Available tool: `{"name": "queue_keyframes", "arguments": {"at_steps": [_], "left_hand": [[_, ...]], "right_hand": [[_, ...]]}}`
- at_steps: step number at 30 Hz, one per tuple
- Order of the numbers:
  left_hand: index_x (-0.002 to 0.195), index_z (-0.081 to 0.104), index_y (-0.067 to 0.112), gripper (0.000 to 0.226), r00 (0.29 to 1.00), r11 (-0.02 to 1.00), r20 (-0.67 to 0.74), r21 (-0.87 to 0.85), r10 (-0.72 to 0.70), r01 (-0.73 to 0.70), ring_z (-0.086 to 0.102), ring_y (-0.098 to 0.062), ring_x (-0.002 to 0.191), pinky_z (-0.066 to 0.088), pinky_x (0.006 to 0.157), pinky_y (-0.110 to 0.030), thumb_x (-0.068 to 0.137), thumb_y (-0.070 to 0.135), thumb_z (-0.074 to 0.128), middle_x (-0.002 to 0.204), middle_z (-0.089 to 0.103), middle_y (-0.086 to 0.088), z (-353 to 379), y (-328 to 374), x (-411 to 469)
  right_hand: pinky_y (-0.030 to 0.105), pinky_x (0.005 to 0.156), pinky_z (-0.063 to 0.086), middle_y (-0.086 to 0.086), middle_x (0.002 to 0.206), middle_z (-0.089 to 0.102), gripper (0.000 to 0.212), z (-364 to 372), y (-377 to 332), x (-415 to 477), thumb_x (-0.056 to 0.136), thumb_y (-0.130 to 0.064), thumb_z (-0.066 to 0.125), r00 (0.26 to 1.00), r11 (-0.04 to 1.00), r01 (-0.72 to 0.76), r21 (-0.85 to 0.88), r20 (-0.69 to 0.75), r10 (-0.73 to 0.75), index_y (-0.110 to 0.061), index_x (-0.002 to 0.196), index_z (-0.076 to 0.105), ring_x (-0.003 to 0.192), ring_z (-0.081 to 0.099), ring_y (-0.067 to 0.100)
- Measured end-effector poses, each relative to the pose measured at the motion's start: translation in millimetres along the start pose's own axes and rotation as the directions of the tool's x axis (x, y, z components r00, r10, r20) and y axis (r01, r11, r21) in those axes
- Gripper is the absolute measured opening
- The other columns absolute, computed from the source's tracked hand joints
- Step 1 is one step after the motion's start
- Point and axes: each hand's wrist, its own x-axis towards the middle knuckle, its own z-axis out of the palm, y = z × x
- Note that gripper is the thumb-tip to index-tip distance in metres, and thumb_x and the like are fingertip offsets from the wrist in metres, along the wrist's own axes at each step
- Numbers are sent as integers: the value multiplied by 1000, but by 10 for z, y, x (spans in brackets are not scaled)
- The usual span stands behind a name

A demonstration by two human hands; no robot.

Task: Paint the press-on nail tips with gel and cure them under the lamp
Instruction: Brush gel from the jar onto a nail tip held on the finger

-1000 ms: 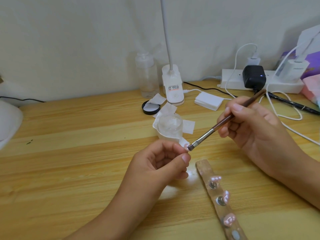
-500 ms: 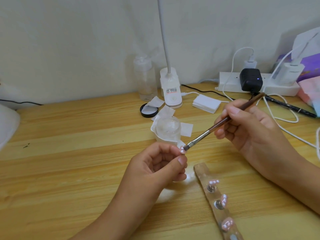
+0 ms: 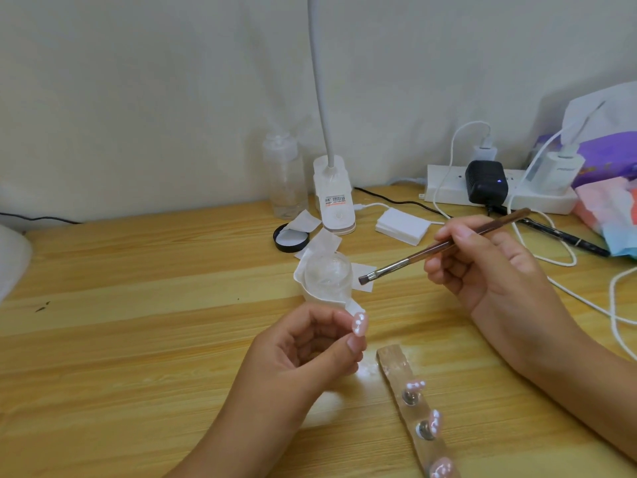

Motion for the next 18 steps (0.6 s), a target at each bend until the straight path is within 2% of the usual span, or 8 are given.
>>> {"name": "queue_keyframes", "arguments": {"at_steps": [6,10,15,18], "left_hand": [[76,72,28,20,1000,996,9,85,27,-28,61,-4,70,49,64,-16,62,41,75,75,69,8,6,5,-12],[77,71,28,16,999,992,6,120,39,-39,62,-4,76,47,66,-13,64,38,72,85,71,-6,6,-23,-16],[76,71,26,16,999,991,28,128,21,-25,59,-6,72,47,64,-14,64,37,74,84,68,-11,0,-35,-31],[75,71,27,16,999,992,29,128,21,-24,58,-4,68,46,62,-14,64,37,73,76,66,-2,3,-34,-24]], "right_hand": [[20,64,53,-2,71,67,14,-11,-24,4,84,-37,64,999,999,-37,6,-20,37,-29,79,73,66,63,9],[19,59,51,0,65,62,18,-10,-40,-6,87,-35,61,996,996,-83,13,15,83,-25,75,70,59,59,10],[20,55,50,4,62,60,17,47,-64,-29,76,-40,66,992,995,-97,-14,78,98,-24,70,68,55,57,11],[21,55,51,5,63,60,15,70,-68,-45,76,-38,65,990,996,-89,-24,105,91,-24,70,68,55,58,13]]}}
